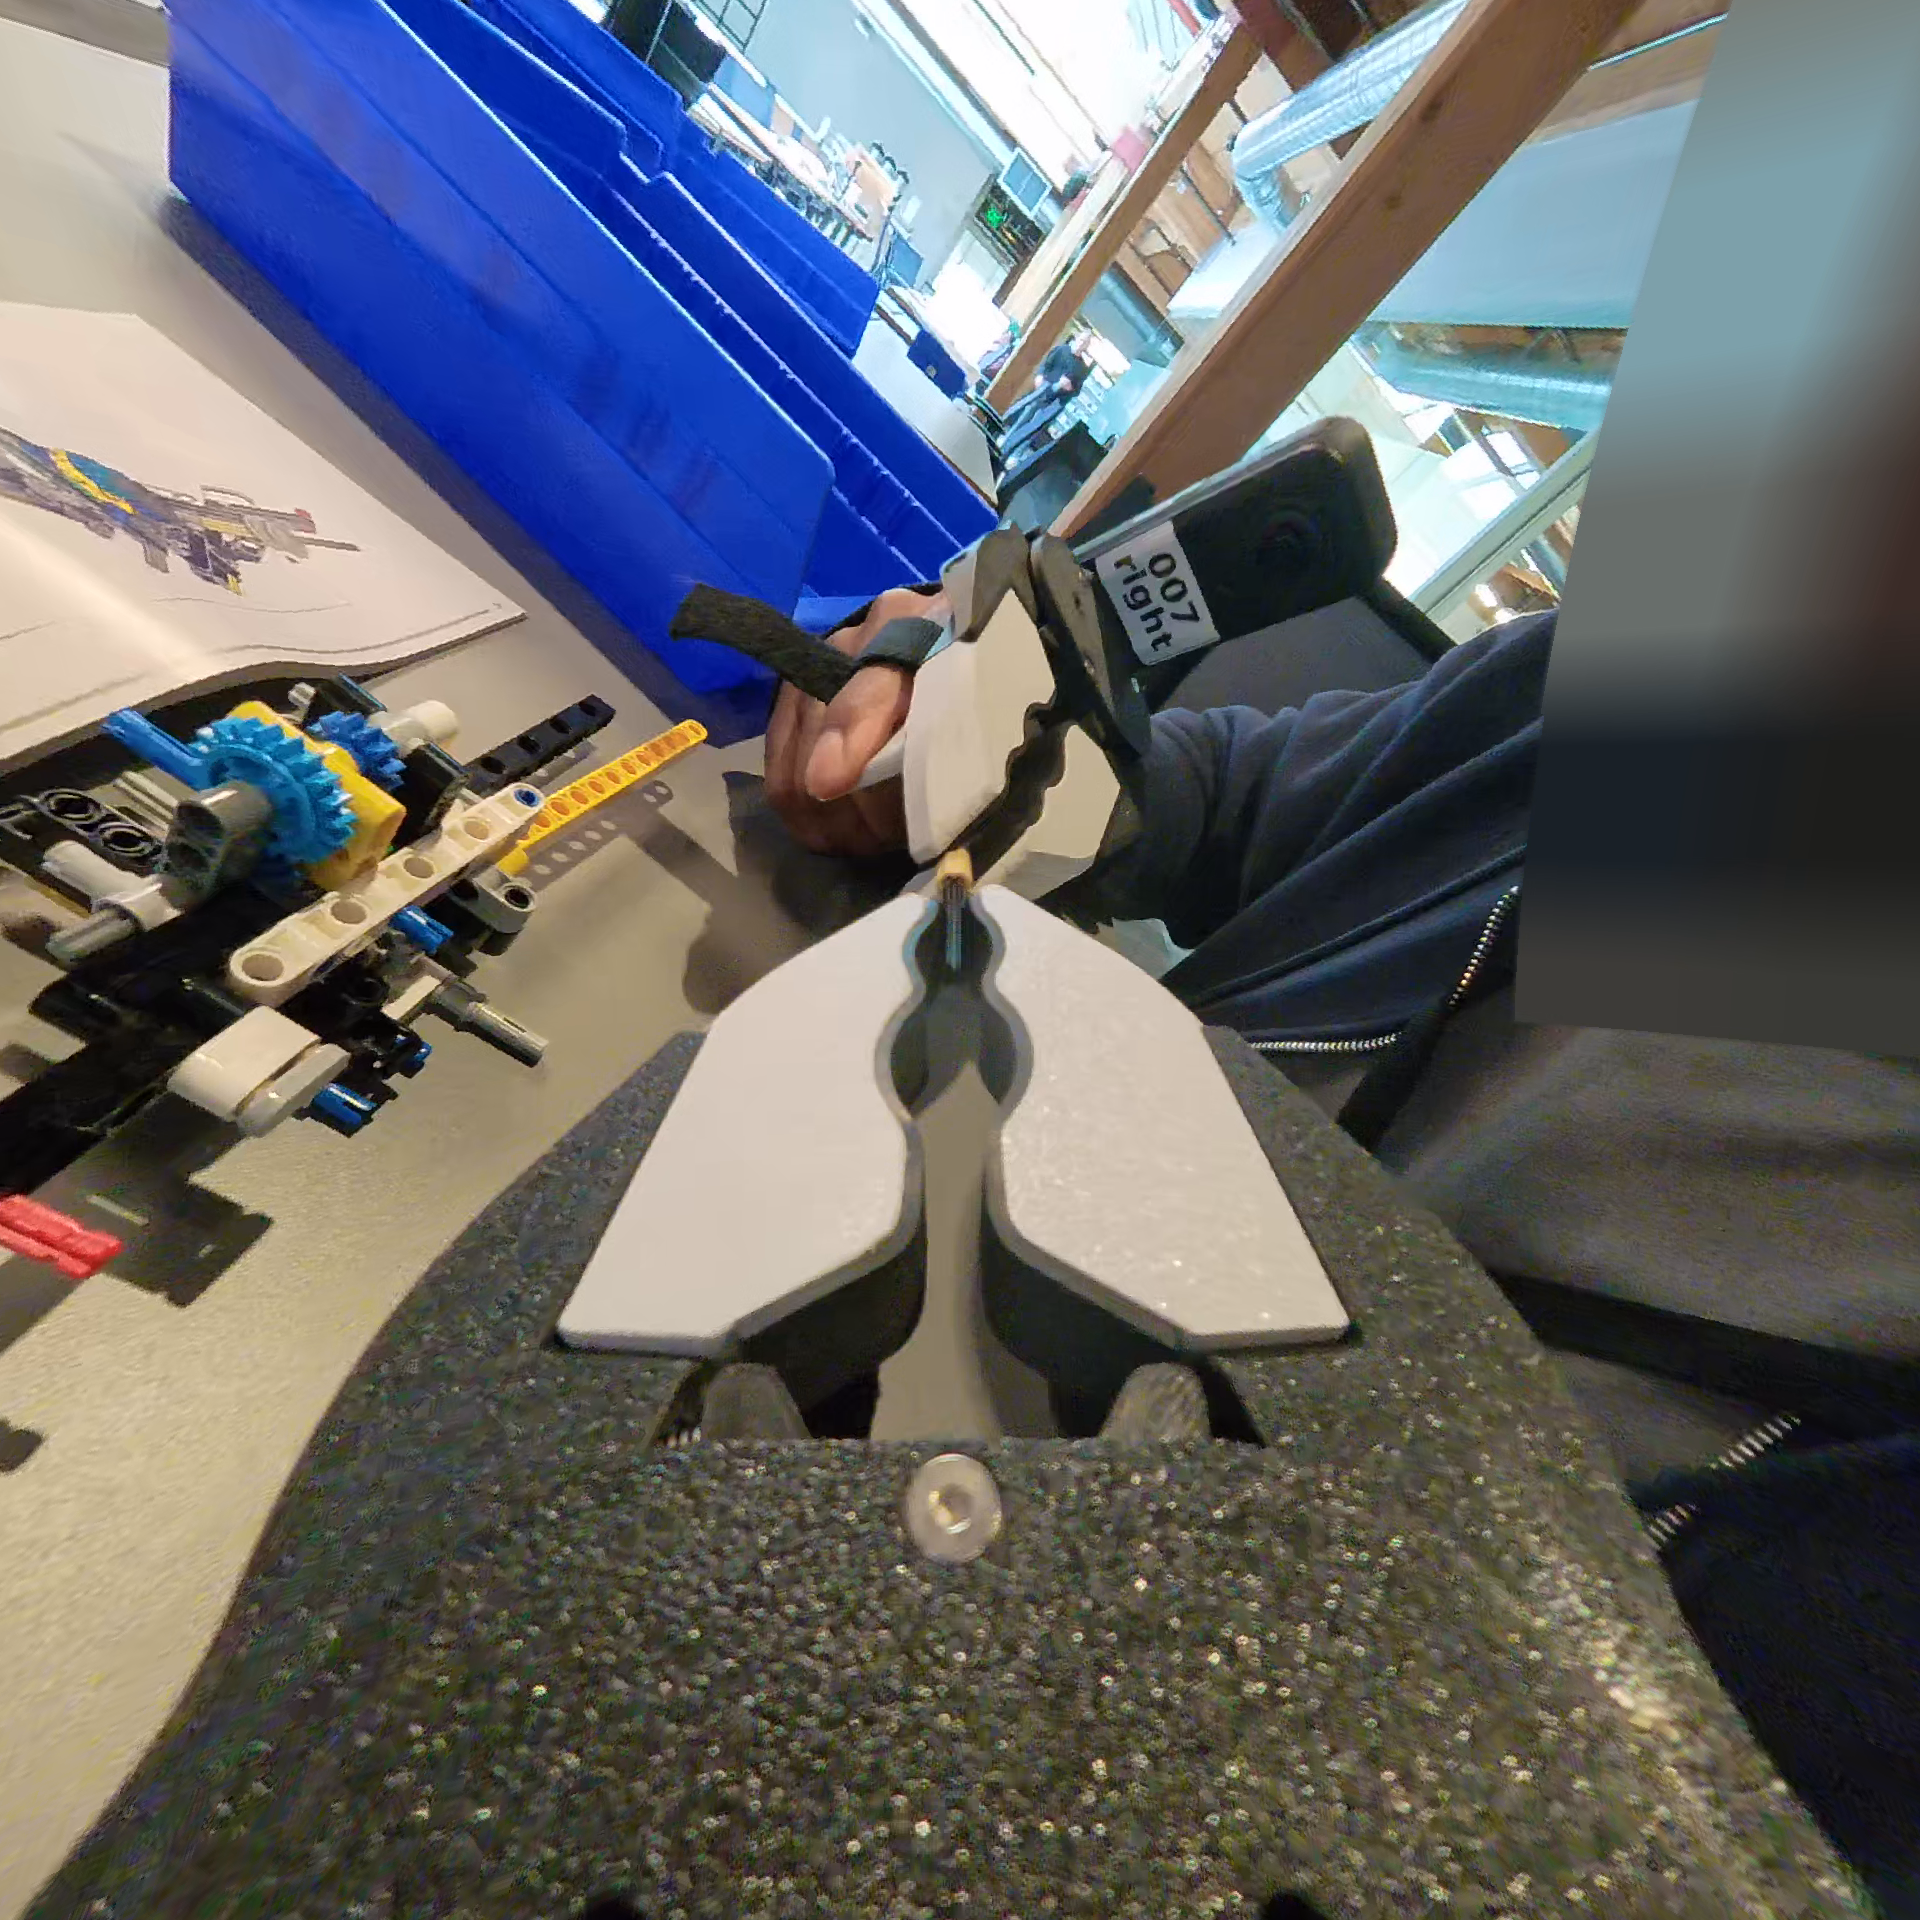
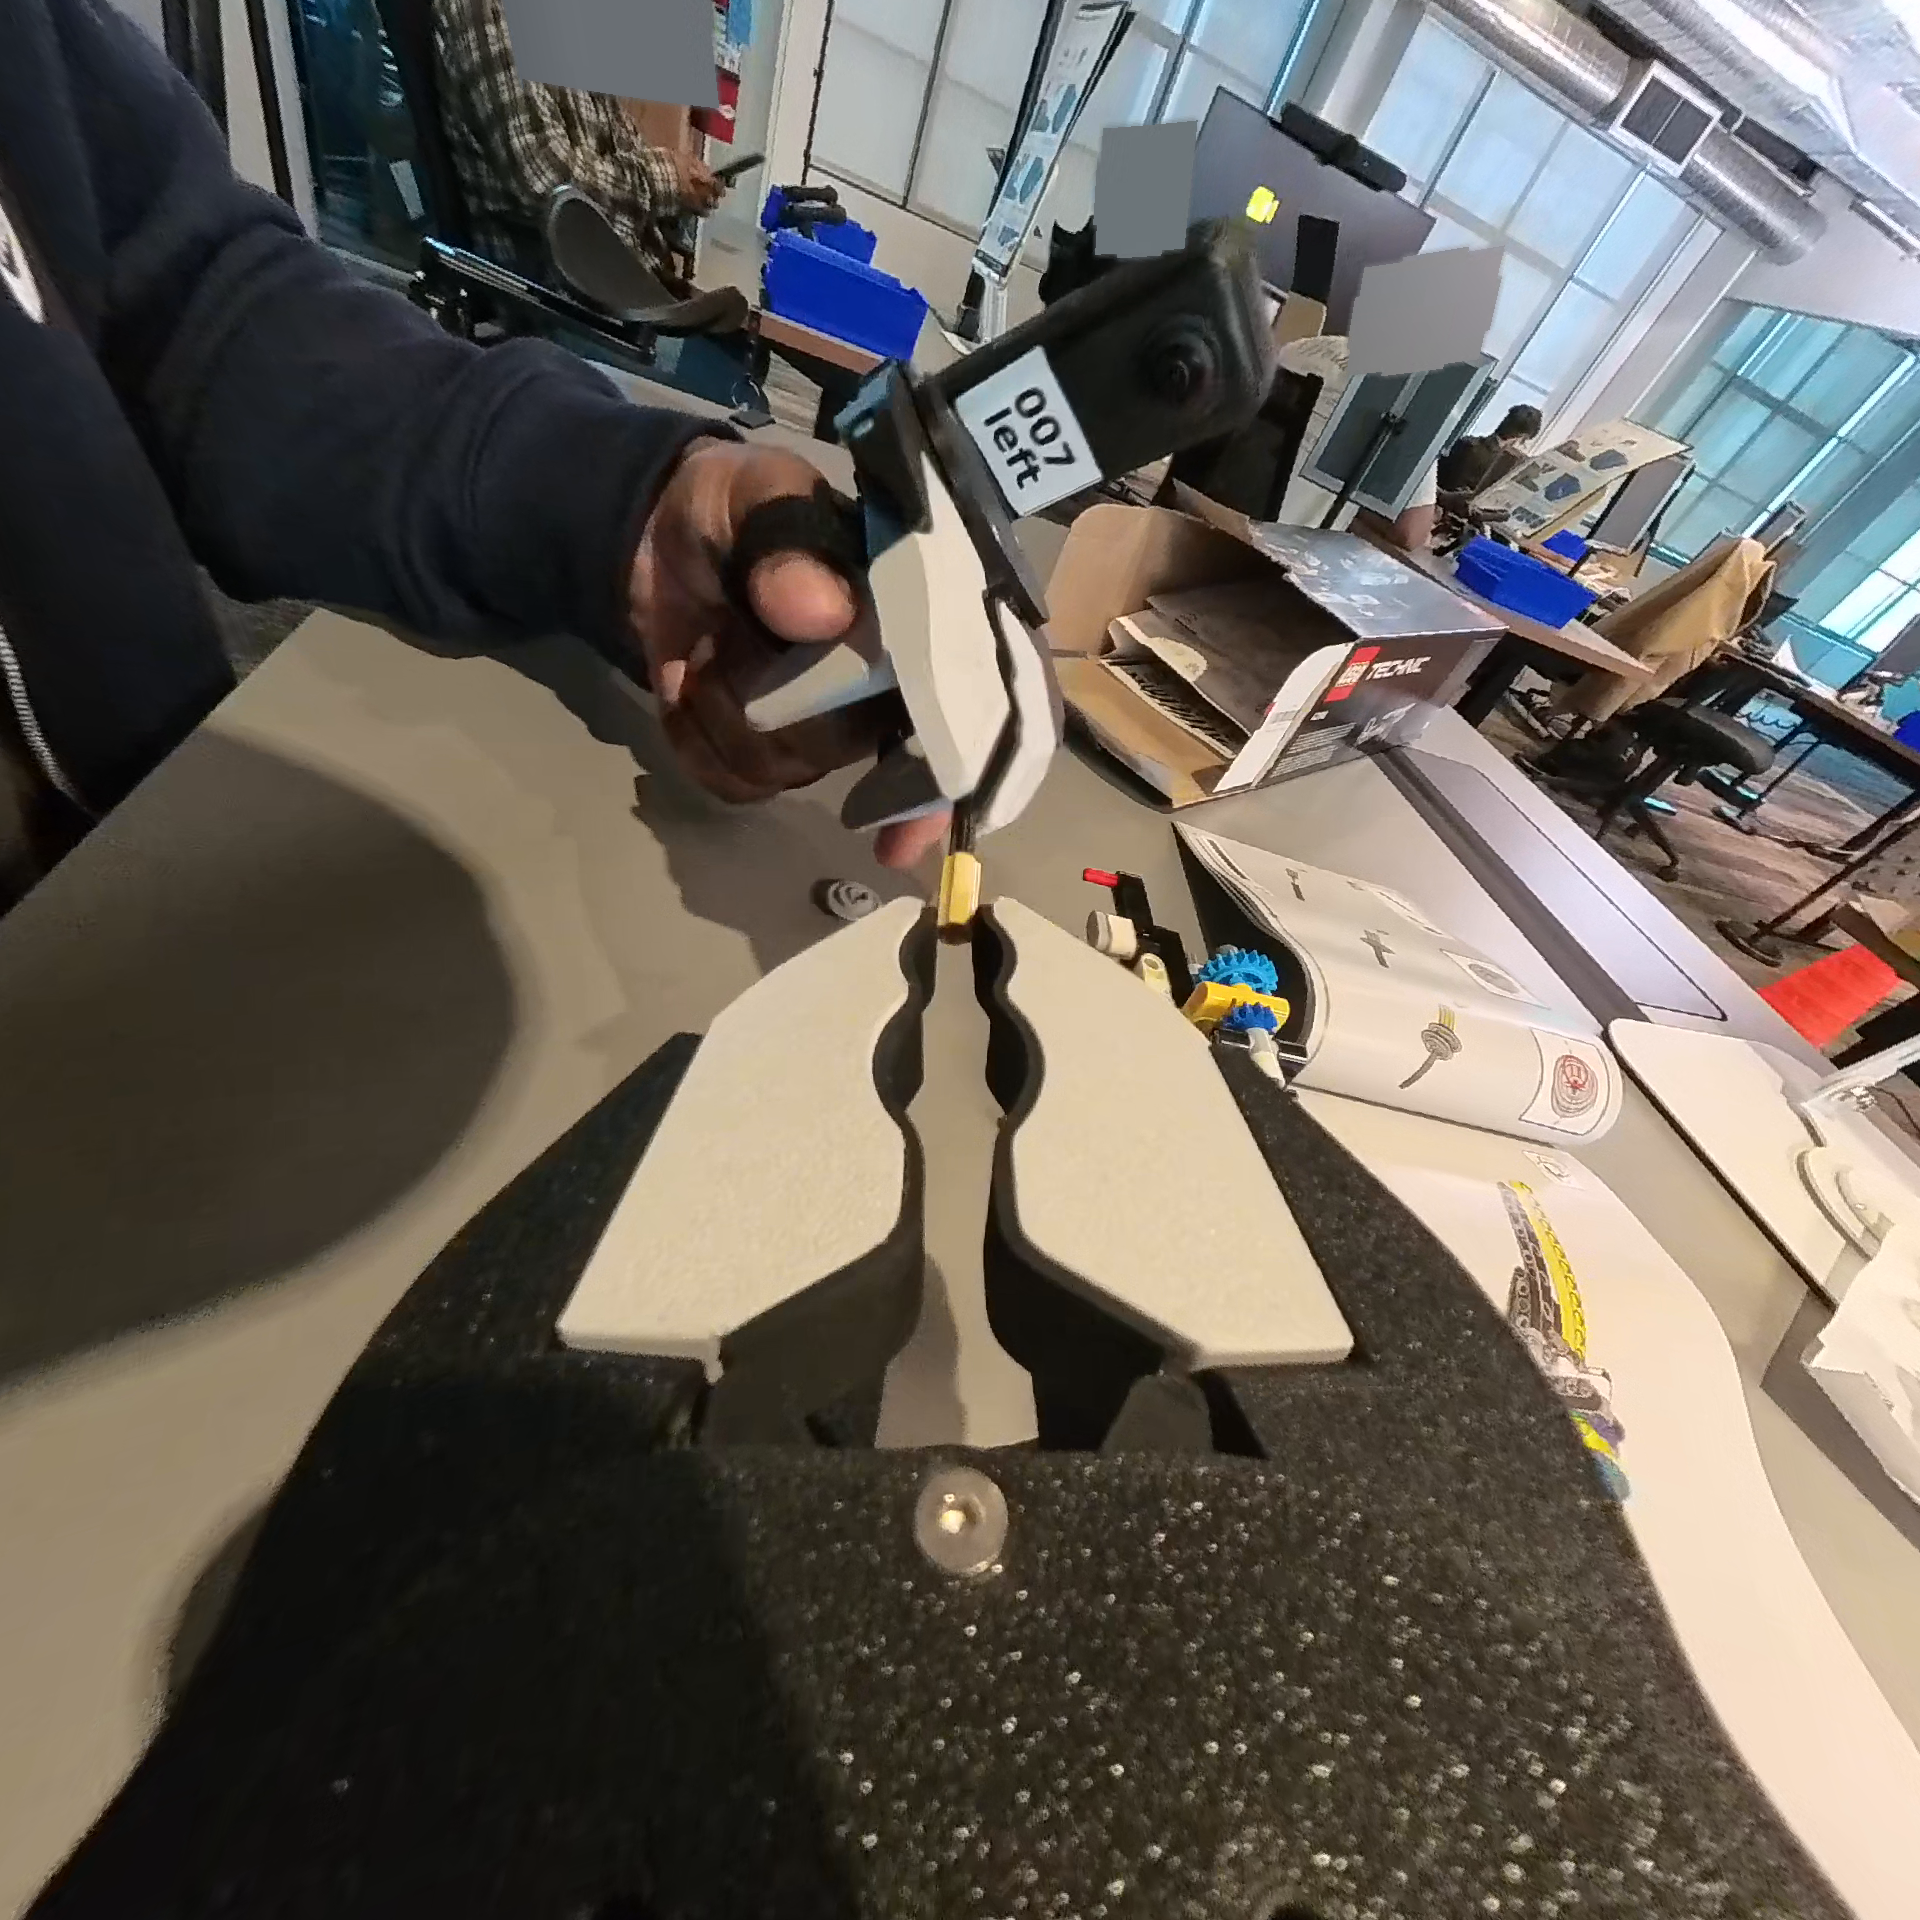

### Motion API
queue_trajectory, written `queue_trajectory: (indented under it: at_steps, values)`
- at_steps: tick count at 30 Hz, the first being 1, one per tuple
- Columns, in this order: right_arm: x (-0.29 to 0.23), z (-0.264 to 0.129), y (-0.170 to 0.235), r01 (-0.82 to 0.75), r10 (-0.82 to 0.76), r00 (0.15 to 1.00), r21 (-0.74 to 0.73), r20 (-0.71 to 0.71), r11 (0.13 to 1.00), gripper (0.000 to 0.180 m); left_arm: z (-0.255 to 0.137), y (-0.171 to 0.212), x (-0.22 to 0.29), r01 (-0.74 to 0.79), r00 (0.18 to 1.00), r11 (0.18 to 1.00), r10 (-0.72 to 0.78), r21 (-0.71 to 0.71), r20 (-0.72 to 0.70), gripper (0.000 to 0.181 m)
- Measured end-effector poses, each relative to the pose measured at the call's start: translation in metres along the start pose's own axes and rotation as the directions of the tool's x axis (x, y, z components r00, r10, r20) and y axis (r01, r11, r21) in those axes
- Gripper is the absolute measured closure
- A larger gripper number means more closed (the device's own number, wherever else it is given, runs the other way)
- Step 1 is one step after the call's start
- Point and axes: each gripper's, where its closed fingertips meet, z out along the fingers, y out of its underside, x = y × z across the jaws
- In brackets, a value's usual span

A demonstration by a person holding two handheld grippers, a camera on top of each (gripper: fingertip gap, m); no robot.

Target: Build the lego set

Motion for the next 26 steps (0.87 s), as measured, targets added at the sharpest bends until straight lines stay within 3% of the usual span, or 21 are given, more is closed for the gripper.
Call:
queue_trajectory:
  at_steps: [20,26]
  values:
    - [0.011,0.001,-0.011,-0.079,0.082,0.995,0.045,-0.061,0.996,0.173,-0.003,-0.012,0.0,0.092,0.994,0.99,-0.086,0.107,-0.065,0.177]
    - [0.016,-0.005,-0.016,-0.125,0.133,0.987,0.083,-0.087,0.989,0.162,-0.009,-0.028,0.011,0.156,0.972,0.966,-0.113,0.208,-0.206,0.177]
